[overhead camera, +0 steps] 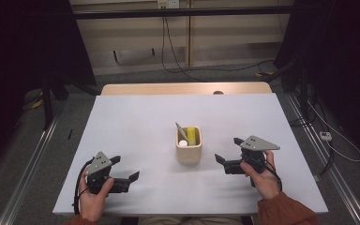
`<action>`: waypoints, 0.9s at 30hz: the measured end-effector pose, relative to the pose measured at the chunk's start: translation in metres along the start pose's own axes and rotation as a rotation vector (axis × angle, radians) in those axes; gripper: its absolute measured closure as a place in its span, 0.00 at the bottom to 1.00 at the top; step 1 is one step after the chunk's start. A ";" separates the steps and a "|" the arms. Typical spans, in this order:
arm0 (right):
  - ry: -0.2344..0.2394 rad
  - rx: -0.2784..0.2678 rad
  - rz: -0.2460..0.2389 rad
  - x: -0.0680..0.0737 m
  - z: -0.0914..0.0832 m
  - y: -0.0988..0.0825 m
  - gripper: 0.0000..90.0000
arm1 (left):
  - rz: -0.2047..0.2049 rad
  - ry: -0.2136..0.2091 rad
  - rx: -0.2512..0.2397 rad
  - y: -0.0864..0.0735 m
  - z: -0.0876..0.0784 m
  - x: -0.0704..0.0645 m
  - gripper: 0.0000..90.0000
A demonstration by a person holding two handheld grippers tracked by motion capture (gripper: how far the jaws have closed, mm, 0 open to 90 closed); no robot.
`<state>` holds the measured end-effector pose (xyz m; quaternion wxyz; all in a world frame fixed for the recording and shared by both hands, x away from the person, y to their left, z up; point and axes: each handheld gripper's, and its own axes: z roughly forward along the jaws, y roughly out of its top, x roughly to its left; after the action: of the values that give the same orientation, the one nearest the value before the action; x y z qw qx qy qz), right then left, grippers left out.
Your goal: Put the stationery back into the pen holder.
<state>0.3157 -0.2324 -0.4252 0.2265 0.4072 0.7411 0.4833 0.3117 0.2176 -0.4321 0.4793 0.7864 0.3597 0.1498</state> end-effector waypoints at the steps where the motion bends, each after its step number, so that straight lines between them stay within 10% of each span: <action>1: -0.004 0.000 -0.001 -0.001 -0.001 -0.001 0.07 | 0.000 0.001 0.000 0.000 0.000 0.000 0.06; 27: -0.116 -0.007 0.042 -0.012 -0.031 -0.036 0.08 | -0.008 -0.005 -0.021 0.001 -0.002 -0.002 0.06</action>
<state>0.2866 -0.2662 -0.4448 0.2603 0.4494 0.7163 0.4660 0.3101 0.2171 -0.4299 0.4891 0.7802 0.3599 0.1499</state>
